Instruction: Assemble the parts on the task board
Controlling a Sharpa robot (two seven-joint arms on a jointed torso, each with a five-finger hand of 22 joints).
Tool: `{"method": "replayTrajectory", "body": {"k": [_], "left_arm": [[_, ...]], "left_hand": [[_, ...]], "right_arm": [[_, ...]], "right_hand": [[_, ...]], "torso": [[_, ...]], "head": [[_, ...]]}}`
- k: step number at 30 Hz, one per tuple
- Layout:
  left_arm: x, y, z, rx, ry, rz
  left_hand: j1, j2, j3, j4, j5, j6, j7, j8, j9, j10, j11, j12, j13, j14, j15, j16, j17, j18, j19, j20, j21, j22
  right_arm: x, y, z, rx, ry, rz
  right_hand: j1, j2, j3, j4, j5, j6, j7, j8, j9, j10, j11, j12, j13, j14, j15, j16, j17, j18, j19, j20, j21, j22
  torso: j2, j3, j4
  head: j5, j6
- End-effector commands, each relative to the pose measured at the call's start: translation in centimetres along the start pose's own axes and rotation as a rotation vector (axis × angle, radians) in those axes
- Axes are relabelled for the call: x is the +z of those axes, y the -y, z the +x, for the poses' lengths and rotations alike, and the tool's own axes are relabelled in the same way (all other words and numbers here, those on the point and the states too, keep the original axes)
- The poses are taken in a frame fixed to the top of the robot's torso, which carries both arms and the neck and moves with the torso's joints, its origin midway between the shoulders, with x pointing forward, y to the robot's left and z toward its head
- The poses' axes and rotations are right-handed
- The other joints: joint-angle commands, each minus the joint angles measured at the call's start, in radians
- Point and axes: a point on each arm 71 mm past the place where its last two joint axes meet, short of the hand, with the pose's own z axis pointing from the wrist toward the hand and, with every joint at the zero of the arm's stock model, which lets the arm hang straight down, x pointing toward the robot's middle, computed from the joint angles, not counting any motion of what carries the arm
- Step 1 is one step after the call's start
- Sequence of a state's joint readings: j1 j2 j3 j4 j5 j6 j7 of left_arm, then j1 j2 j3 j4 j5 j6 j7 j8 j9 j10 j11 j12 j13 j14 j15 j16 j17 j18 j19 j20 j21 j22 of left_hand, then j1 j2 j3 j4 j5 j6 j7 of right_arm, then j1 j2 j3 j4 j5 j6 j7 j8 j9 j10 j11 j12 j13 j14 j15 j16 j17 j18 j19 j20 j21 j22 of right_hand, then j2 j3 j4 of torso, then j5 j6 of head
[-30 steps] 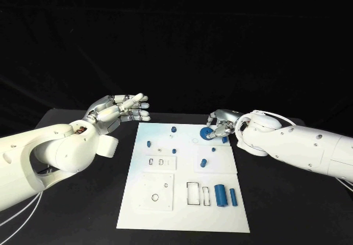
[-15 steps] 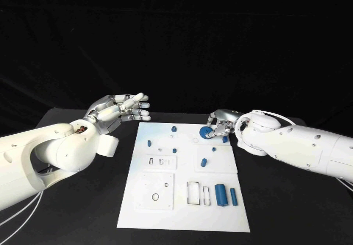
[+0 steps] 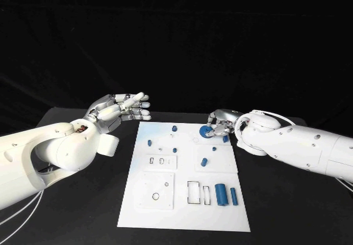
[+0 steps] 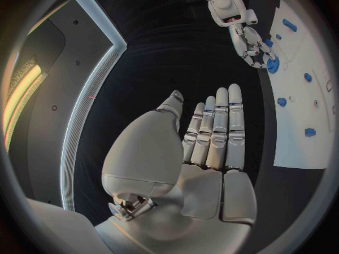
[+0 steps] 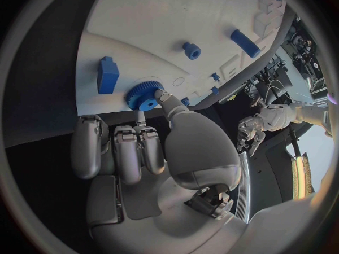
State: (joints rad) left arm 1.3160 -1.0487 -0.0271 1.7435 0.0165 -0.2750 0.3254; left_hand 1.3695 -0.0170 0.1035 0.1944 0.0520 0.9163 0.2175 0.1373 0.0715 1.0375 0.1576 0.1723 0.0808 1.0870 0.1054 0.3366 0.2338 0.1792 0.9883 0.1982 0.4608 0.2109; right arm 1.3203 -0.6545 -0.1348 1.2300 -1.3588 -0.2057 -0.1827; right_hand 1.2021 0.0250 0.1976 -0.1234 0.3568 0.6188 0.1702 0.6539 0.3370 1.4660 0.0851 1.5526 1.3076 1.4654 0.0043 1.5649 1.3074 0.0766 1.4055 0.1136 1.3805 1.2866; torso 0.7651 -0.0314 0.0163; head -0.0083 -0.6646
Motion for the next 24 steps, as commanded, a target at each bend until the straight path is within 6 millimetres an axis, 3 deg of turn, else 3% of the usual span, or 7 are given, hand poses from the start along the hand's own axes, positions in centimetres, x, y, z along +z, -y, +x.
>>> {"method": "replayTrajectory", "body": {"k": [1, 9, 16, 24], "left_arm": [[0.0, 0.1, 0.2, -0.005, -0.022, 0.007], [0.0, 0.1, 0.1, -0.004, -0.020, 0.005], [0.0, 0.1, 0.1, -0.003, -0.019, 0.004], [0.0, 0.1, 0.1, -0.003, -0.017, 0.004]], "left_hand": [[0.006, 0.008, -0.001, -0.005, -0.003, 0.004, 0.005, -0.006, -0.001, 0.001, 0.003, -0.004, -0.001, -0.009, 0.000, -0.006, 0.002, 0.002, -0.007, 0.002, -0.005, -0.002], [0.006, 0.008, -0.001, -0.005, -0.003, 0.004, 0.005, -0.006, -0.001, 0.001, 0.003, -0.004, -0.001, -0.009, 0.000, -0.006, 0.002, 0.002, -0.007, 0.002, -0.005, -0.002], [0.006, 0.008, -0.001, -0.005, -0.003, 0.004, 0.005, -0.006, -0.001, 0.001, 0.003, -0.004, -0.001, -0.009, 0.000, -0.006, 0.002, 0.002, -0.007, 0.002, -0.005, -0.002], [0.006, 0.008, -0.001, -0.005, -0.003, 0.004, 0.005, -0.006, -0.001, 0.001, 0.003, -0.004, -0.001, -0.009, 0.000, -0.006, 0.002, 0.002, -0.007, 0.002, -0.005, -0.002]], "right_arm": [[-0.1, 0.4, 0.8, -0.011, -0.034, 0.014], [-0.2, 0.4, 0.8, -0.008, -0.040, 0.013], [-0.4, 0.0, 0.5, -0.009, 0.012, 0.002], [-0.7, -1.3, -0.2, -0.029, 0.074, -0.030]], "right_hand": [[0.004, 0.019, 0.022, -0.001, 0.003, 0.022, -0.009, -0.001, -0.004, 0.092, -0.007, 0.007, 0.247, 0.105, -0.009, 0.006, 0.263, -0.010, -0.003, -0.009, 0.001, 0.001], [-0.037, -0.007, 0.078, -0.001, 0.046, 0.058, -0.014, -0.025, -0.032, 0.095, -0.012, 0.010, 0.252, 0.105, -0.017, 0.006, 0.263, -0.011, -0.002, -0.018, 0.000, 0.005], [-0.065, -0.033, 0.075, 0.007, 0.039, 0.069, -0.016, -0.029, -0.038, 0.097, -0.012, 0.011, 0.254, 0.105, -0.017, 0.006, 0.263, -0.011, 0.000, -0.019, 0.001, 0.009], [-0.071, -0.042, 0.072, 0.008, 0.037, 0.073, -0.017, -0.030, -0.040, 0.100, -0.013, 0.014, 0.257, 0.105, -0.018, 0.006, 0.263, -0.013, 0.004, -0.019, 0.005, 0.016]], "torso": [[0.000, -0.0001, 0.0000], [0.000, -0.0001, 0.0003], [0.000, 0.0002, -0.0010], [0.000, -0.0010, -0.0006]], "head": [[0.001, 0.001], [0.002, 0.001], [0.003, 0.002], [0.004, 0.007]]}}
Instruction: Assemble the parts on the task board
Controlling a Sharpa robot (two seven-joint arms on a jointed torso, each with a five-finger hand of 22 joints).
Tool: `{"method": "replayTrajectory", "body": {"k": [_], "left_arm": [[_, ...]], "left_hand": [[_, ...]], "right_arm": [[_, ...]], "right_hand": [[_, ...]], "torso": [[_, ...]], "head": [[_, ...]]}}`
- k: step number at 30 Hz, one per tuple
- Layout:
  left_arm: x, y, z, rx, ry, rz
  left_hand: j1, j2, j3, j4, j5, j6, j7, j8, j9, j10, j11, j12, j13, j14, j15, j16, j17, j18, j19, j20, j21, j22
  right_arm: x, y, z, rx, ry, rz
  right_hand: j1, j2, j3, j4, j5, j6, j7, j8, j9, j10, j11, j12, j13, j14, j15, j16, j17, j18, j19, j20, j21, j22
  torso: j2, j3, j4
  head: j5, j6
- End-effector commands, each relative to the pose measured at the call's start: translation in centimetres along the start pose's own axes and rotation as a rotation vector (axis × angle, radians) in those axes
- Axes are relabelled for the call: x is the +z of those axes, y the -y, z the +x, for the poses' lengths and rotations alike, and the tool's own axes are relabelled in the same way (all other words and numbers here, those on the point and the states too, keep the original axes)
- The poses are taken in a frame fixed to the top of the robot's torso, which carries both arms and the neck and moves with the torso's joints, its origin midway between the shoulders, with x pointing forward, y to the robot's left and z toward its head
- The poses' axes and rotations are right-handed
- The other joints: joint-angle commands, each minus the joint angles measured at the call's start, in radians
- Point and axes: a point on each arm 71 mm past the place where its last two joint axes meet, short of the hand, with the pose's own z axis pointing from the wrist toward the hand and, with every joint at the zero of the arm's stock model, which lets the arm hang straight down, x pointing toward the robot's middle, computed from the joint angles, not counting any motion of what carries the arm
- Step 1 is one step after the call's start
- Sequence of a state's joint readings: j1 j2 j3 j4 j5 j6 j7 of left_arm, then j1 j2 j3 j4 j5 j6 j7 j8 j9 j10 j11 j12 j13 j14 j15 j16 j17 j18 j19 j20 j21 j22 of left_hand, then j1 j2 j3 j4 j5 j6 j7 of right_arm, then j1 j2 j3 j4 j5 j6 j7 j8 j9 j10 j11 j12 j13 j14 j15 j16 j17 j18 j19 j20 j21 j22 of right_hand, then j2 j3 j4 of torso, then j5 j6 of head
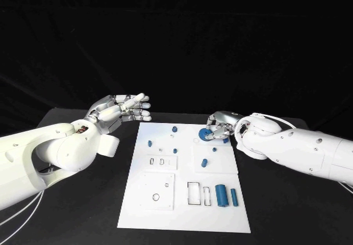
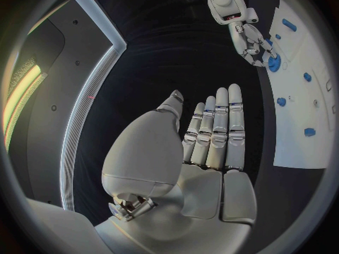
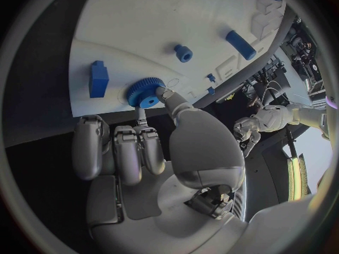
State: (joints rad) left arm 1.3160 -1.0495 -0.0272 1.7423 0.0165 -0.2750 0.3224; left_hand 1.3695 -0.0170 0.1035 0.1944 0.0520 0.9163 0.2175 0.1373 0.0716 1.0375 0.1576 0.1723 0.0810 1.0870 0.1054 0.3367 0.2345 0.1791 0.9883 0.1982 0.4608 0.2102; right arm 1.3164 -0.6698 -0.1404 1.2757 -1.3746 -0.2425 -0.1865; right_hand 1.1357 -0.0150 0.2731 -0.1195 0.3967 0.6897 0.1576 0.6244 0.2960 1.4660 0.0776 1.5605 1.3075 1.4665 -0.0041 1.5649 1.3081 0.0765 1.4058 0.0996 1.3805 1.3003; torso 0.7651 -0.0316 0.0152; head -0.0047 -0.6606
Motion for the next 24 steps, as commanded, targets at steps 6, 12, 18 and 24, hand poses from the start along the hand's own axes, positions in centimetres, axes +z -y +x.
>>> {"method": "replayTrajectory", "body": {"k": [6, 12, 18, 24], "left_arm": [[0.1, 0.1, 0.1, -0.003, -0.019, 0.006], [0.1, 0.1, 0.2, -0.003, -0.019, 0.006], [0.0, 0.1, 0.2, -0.004, -0.020, 0.006], [0.0, 0.1, 0.3, -0.004, -0.021, 0.006]], "left_hand": [[0.006, 0.008, -0.001, -0.005, -0.003, 0.004, 0.005, -0.006, -0.001, 0.001, 0.003, -0.004, -0.001, -0.009, 0.000, -0.006, 0.001, 0.002, -0.007, 0.002, -0.005, -0.001], [0.006, 0.008, -0.001, -0.005, -0.003, 0.004, 0.005, -0.006, -0.001, 0.001, 0.003, -0.004, -0.001, -0.009, 0.000, -0.006, 0.001, 0.002, -0.007, 0.002, -0.005, -0.001], [0.006, 0.008, -0.001, -0.005, -0.003, 0.004, 0.005, -0.006, -0.001, 0.001, 0.003, -0.004, -0.001, -0.009, 0.000, -0.006, 0.001, 0.002, -0.007, 0.002, -0.005, -0.001], [0.006, 0.008, -0.001, -0.005, -0.003, 0.004, 0.005, -0.006, -0.001, 0.001, 0.003, -0.004, -0.001, -0.009, 0.000, -0.006, 0.001, 0.002, -0.007, 0.002, -0.005, -0.001]], "right_arm": [[-0.4, -2.7, -1.0, -0.052, 0.092, -0.054], [-0.1, -5.4, -1.2, -0.095, 0.126, -0.114], [0.5, -7.9, -1.0, -0.138, 0.149, -0.165], [1.4, -10.2, -0.5, -0.172, 0.160, -0.206]], "right_hand": [[-0.007, -0.004, -0.004, 0.005, -0.004, 0.002, -0.005, -0.001, 0.001, 0.100, -0.006, 0.006, 0.257, 0.104, -0.009, 0.006, 0.263, -0.014, 0.006, -0.005, 0.007, 0.005], [-0.006, -0.008, -0.002, 0.004, -0.021, 0.004, -0.006, -0.003, -0.001, 0.100, -0.008, 0.006, 0.258, 0.104, -0.010, 0.006, 0.263, -0.014, 0.007, -0.006, 0.008, 0.007], [-0.005, -0.009, -0.001, 0.003, -0.024, 0.005, -0.006, -0.004, -0.002, 0.101, -0.008, 0.007, 0.259, 0.104, -0.011, 0.006, 0.263, -0.014, 0.008, -0.006, 0.009, 0.009], [-0.004, -0.008, 0.000, 0.003, -0.025, 0.006, -0.007, -0.004, -0.002, 0.102, -0.008, 0.007, 0.260, 0.104, -0.011, 0.006, 0.263, -0.015, 0.009, -0.006, 0.010, 0.010]], "torso": [[0.000, -0.0010, 0.0005], [0.000, -0.0019, 0.0016], [0.002, -0.0020, 0.0034], [0.003, -0.0025, 0.0017]], "head": [[0.005, 0.006], [0.005, 0.006], [0.009, 0.007], [0.011, 0.008]]}}
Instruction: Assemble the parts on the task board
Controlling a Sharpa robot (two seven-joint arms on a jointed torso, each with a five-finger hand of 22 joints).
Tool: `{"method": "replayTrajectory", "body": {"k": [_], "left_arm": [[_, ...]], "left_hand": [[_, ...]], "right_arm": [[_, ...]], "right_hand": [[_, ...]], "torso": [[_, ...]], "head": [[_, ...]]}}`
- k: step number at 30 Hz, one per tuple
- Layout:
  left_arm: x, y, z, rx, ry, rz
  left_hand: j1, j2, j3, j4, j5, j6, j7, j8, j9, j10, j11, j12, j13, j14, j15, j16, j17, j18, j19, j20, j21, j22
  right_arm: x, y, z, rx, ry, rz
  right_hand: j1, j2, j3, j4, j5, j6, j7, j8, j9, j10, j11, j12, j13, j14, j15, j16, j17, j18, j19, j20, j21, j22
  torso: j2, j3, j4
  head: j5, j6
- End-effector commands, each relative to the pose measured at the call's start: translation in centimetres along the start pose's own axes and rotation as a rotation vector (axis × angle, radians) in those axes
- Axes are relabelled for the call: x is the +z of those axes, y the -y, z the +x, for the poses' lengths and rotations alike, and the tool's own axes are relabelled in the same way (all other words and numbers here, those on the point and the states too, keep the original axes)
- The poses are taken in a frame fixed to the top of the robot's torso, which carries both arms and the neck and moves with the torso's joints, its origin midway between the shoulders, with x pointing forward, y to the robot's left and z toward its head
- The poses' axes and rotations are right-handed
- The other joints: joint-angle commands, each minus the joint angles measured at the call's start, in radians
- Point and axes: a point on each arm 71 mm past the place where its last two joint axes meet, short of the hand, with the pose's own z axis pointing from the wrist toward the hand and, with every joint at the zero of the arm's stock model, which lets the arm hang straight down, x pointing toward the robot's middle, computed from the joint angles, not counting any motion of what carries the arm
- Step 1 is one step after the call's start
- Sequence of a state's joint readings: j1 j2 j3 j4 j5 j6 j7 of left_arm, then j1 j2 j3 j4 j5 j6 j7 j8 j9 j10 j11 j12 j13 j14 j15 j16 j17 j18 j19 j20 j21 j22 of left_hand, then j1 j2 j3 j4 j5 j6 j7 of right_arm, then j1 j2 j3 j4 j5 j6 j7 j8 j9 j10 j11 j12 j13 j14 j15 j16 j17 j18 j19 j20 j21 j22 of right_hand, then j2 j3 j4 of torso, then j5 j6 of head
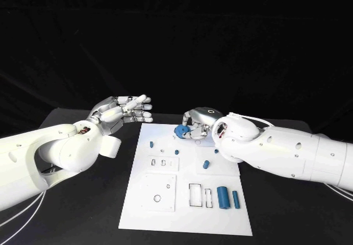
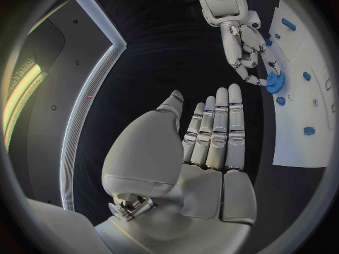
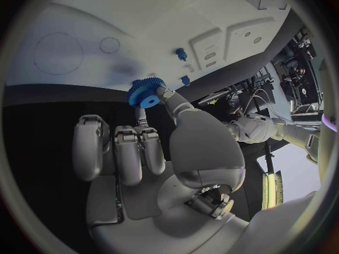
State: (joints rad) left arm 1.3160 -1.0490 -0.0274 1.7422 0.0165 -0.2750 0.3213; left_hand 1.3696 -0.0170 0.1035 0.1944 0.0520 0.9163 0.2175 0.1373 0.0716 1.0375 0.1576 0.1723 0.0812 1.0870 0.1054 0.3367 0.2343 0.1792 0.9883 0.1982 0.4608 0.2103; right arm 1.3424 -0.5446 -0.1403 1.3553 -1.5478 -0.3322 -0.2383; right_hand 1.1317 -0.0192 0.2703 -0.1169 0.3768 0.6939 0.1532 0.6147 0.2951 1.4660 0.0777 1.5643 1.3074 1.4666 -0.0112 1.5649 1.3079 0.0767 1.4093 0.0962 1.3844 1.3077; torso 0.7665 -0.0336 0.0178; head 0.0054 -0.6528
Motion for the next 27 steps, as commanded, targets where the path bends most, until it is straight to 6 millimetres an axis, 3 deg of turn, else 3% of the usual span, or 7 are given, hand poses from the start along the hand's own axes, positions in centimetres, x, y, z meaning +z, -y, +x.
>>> {"method": "replayTrajectory", "body": {"k": [1, 10, 21, 27], "left_arm": [[0.0, 0.1, 0.3, -0.004, -0.022, 0.007], [0.0, 0.1, 0.5, -0.005, -0.025, 0.007], [0.1, 0.1, 0.5, -0.005, -0.025, 0.007], [0.1, 0.1, 0.5, -0.005, -0.027, 0.007]], "left_hand": [[0.006, 0.008, -0.001, -0.005, -0.003, 0.004, 0.005, -0.006, -0.001, 0.001, 0.003, -0.004, -0.001, -0.009, 0.000, -0.006, 0.001, 0.002, -0.007, 0.002, -0.005, -0.001], [0.006, 0.008, -0.001, -0.005, -0.003, 0.004, 0.005, -0.006, -0.001, 0.001, 0.003, -0.004, -0.001, -0.009, 0.000, -0.006, 0.001, 0.002, -0.007, 0.002, -0.005, -0.001], [0.007, 0.009, -0.002, -0.005, -0.003, 0.005, 0.005, -0.008, -0.001, 0.002, 0.004, -0.006, -0.002, -0.009, 0.000, -0.007, 0.002, 0.002, -0.008, 0.002, -0.005, -0.002], [0.007, 0.009, -0.002, -0.005, -0.003, 0.005, 0.005, -0.008, -0.001, 0.002, 0.004, -0.006, -0.002, -0.009, 0.000, -0.007, 0.002, 0.002, -0.008, 0.002, -0.005, -0.002]], "right_arm": [[0.5, -0.5, -0.1, -0.060, 0.036, -0.010], [1.3, -1.9, 1.0, -0.075, 0.022, -0.028], [1.5, -2.6, 1.5, -0.098, 0.014, -0.038], [1.5, -2.9, 1.7, -0.108, 0.013, -0.046]], "right_hand": [[0.000, -0.004, 0.003, 0.000, -0.006, 0.002, -0.002, 0.006, -0.001, 0.102, -0.008, 0.004, 0.260, 0.104, -0.004, 0.006, 0.263, -0.015, 0.006, -0.003, 0.006, 0.003], [0.000, -0.004, 0.003, 0.000, -0.006, 0.002, -0.002, 0.006, -0.001, 0.100, -0.008, 0.002, 0.258, 0.104, -0.004, 0.006, 0.263, -0.014, 0.005, -0.003, 0.005, 0.001], [0.000, -0.006, 0.004, 0.000, -0.009, 0.002, -0.002, 0.004, -0.002, 0.102, -0.008, 0.004, 0.259, 0.104, -0.004, 0.006, 0.263, -0.015, 0.005, -0.003, 0.005, 0.003], [0.000, -0.006, 0.004, 0.000, -0.009, 0.002, -0.002, 0.004, -0.002, 0.102, -0.008, 0.004, 0.260, 0.104, -0.004, 0.006, 0.263, -0.015, 0.006, -0.003, 0.006, 0.004]], "torso": [[0.001, -0.0001, -0.0012], [0.003, 0.0007, 0.0024], [0.002, 0.0018, -0.0011], [0.002, 0.0012, 0.0006]], "head": [[0.001, 0.000], [0.004, -0.006], [0.009, -0.011], [0.007, -0.011]]}}
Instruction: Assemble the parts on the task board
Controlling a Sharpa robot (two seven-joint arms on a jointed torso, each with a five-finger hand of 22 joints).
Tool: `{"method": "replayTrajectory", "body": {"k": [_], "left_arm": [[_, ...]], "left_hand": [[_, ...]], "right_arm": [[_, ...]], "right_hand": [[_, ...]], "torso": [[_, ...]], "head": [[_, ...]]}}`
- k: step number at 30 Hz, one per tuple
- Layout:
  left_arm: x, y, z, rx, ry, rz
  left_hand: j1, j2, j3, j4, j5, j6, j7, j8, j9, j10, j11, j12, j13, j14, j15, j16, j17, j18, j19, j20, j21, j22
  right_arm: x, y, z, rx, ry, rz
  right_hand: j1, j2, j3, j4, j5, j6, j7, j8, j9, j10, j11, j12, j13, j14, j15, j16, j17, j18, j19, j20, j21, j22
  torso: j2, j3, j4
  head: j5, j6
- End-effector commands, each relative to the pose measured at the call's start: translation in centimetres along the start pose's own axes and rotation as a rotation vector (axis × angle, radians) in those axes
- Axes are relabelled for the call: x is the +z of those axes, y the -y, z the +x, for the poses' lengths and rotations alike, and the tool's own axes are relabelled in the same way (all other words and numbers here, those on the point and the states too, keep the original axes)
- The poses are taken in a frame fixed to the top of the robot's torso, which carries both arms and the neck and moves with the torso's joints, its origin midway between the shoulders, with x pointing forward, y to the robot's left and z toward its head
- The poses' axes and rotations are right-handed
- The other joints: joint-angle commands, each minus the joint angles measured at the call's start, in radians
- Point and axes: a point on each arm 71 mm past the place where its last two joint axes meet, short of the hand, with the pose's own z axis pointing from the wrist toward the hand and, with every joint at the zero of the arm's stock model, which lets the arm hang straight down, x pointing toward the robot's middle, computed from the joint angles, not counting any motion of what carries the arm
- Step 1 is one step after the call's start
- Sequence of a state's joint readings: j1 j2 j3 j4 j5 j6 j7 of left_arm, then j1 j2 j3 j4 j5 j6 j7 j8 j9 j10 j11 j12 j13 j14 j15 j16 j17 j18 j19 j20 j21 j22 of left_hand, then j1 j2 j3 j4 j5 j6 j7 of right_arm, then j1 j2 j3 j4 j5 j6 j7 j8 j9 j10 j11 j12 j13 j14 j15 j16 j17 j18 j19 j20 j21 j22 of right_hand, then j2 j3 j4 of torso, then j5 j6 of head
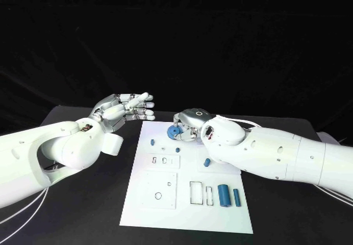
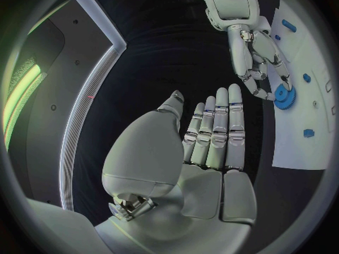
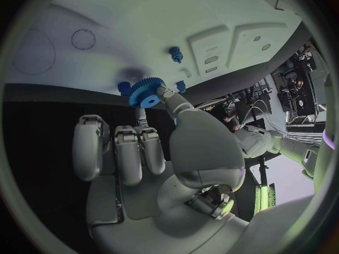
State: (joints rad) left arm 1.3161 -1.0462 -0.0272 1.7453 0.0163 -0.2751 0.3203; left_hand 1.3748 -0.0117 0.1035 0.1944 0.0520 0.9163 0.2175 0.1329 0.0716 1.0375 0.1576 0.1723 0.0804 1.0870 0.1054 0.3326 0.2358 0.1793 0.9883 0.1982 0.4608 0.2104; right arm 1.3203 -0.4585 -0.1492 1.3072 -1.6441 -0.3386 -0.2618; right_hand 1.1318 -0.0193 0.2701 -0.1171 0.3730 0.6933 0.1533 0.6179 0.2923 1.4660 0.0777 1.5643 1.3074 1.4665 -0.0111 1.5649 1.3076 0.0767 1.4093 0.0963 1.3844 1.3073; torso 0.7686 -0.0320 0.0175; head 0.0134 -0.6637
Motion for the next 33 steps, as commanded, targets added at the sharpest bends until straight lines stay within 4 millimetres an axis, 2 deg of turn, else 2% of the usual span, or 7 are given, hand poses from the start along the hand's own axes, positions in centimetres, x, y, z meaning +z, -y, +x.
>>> {"method": "replayTrajectory", "body": {"k": [1, 17, 26, 30, 33], "left_arm": [[0.05, 0.10, 0.27, -0.003, -0.021, 0.008], [0.02, 0.10, 0.26, -0.003, -0.021, 0.007], [0.01, 0.10, 0.25, -0.003, -0.021, 0.007], [0.01, 0.11, 0.24, -0.003, -0.020, 0.008], [0.02, 0.11, 0.23, -0.003, -0.019, 0.008]], "left_hand": [[0.001, 0.004, -0.002, -0.005, -0.003, 0.005, 0.005, -0.003, -0.001, 0.002, 0.004, -0.006, -0.001, -0.009, 0.000, -0.003, 0.001, 0.002, -0.008, 0.002, -0.005, -0.002], [0.001, 0.004, -0.002, -0.005, -0.003, 0.005, 0.005, -0.003, -0.001, 0.002, 0.004, -0.006, -0.001, -0.009, 0.000, -0.003, 0.001, 0.002, -0.008, 0.002, -0.005, -0.002], [0.001, 0.004, -0.002, -0.005, -0.003, 0.005, 0.005, -0.003, -0.001, 0.002, 0.004, -0.006, -0.001, -0.009, 0.000, -0.003, 0.001, 0.002, -0.008, 0.002, -0.005, -0.002], [0.001, 0.004, -0.002, -0.005, -0.003, 0.005, 0.005, -0.003, -0.001, 0.002, 0.004, -0.006, -0.001, -0.009, 0.000, -0.003, 0.001, 0.002, -0.008, 0.002, -0.005, -0.002], [0.001, 0.004, -0.002, -0.005, -0.003, 0.005, 0.005, -0.003, -0.001, 0.002, 0.004, -0.006, -0.001, -0.009, 0.000, -0.003, 0.001, 0.002, -0.008, 0.002, -0.005, -0.002]], "right_arm": [[0.05, -0.17, 0.04, -0.033, 0.005, 0.000], [0.34, -0.05, 0.79, -0.048, -0.013, 0.012], [0.54, 0.20, 0.89, -0.054, -0.012, 0.023], [0.62, 0.11, 0.96, -0.054, -0.015, 0.020], [0.62, 0.04, 1.00, -0.054, -0.017, 0.016]], "right_hand": [[0.000, -0.006, 0.004, 0.000, -0.006, 0.003, -0.002, 0.001, 0.001, 0.102, -0.008, 0.004, 0.260, 0.104, -0.004, 0.006, 0.263, -0.015, 0.006, -0.003, 0.006, 0.004], [-0.001, -0.008, 0.005, 0.000, -0.012, 0.005, -0.002, -0.001, -0.001, 0.101, -0.008, 0.003, 0.258, 0.104, -0.005, 0.006, 0.263, -0.014, 0.005, -0.003, 0.005, 0.003], [-0.002, -0.009, 0.005, 0.000, -0.014, 0.005, -0.002, -0.003, -0.002, 0.098, -0.008, 0.000, 0.254, 0.104, -0.005, 0.006, 0.263, -0.013, 0.003, -0.004, 0.002, -0.001], [-0.004, -0.011, 0.006, 0.002, -0.025, 0.000, -0.001, -0.010, -0.006, 0.096, -0.007, -0.002, 0.252, 0.104, -0.006, 0.006, 0.263, -0.013, 0.000, -0.004, -0.001, -0.004], [-0.006, -0.014, 0.006, 0.004, -0.057, -0.005, -0.002, -0.024, -0.013, 0.094, -0.007, -0.004, 0.249, 0.104, -0.007, 0.006, 0.263, -0.012, -0.001, -0.005, -0.004, -0.006]], "torso": [[-0.001, -0.0006, 0.0015], [0.000, -0.0005, 0.0007], [0.000, 0.0002, 0.0011], [0.000, -0.0001, 0.0015], [0.000, -0.0002, 0.0012]], "head": [[-0.001, 0.000], [0.004, -0.001], [0.001, 0.000], [0.000, 0.000], [0.003, -0.003]]}}
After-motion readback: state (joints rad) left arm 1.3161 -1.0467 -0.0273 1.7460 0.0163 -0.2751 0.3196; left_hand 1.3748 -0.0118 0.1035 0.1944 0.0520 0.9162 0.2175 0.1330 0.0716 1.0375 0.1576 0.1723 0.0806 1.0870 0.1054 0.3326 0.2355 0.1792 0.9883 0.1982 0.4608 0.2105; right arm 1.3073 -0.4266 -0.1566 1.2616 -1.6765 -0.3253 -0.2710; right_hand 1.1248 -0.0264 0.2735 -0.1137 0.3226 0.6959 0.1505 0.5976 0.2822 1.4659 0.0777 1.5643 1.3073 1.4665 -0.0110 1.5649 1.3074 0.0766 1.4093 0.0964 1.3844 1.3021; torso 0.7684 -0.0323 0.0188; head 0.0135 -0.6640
